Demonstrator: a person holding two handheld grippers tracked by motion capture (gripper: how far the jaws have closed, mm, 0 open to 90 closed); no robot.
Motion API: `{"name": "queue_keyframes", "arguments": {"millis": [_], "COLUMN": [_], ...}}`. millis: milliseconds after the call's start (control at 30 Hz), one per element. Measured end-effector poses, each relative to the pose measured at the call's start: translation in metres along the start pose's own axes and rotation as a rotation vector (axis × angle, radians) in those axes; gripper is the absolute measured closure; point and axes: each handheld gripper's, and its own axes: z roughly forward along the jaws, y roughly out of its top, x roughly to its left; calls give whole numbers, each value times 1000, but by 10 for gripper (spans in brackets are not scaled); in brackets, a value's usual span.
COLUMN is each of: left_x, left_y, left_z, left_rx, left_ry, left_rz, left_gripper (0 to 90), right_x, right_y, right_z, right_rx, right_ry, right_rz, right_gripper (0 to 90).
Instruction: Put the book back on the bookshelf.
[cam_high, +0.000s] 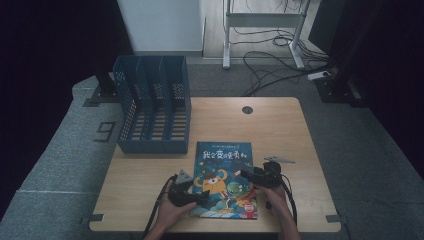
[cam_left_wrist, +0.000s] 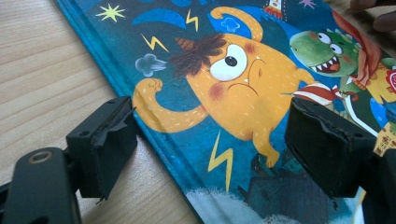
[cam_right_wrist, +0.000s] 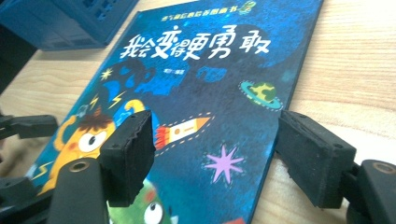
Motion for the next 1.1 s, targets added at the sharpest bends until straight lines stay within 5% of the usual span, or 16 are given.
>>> {"name": "queue_keyframes", "arguments": {"millis": [133, 300, 367, 533, 733, 1100], "left_x": [-1, -3, -3, -3, 1, 0], "left_y": [0, 0, 0, 1, 0, 0], "left_z": [0, 1, 1, 1, 0, 1], "left_rx": [1, 8, 9, 7, 1, 5], "left_ry": [6, 20, 23, 23, -4, 5], "left_rz": [4, 20, 22, 23, 3, 12], "left_gripper": [164, 162, 162, 164, 158, 146], "right_x": [7, 9, 4, 3, 1, -6], "right_y": [4, 6, 7, 10, 17, 20], "right_z": [10, 11, 6, -1, -17, -10], "right_rx": [16, 20, 12, -12, -44, -11], "right_ry": [-77, -85, -26, 15, 136, 168], "right_rz": [-50, -43, 14, 29, 73, 82], "right_gripper": [237, 232, 233, 232, 219, 223]}}
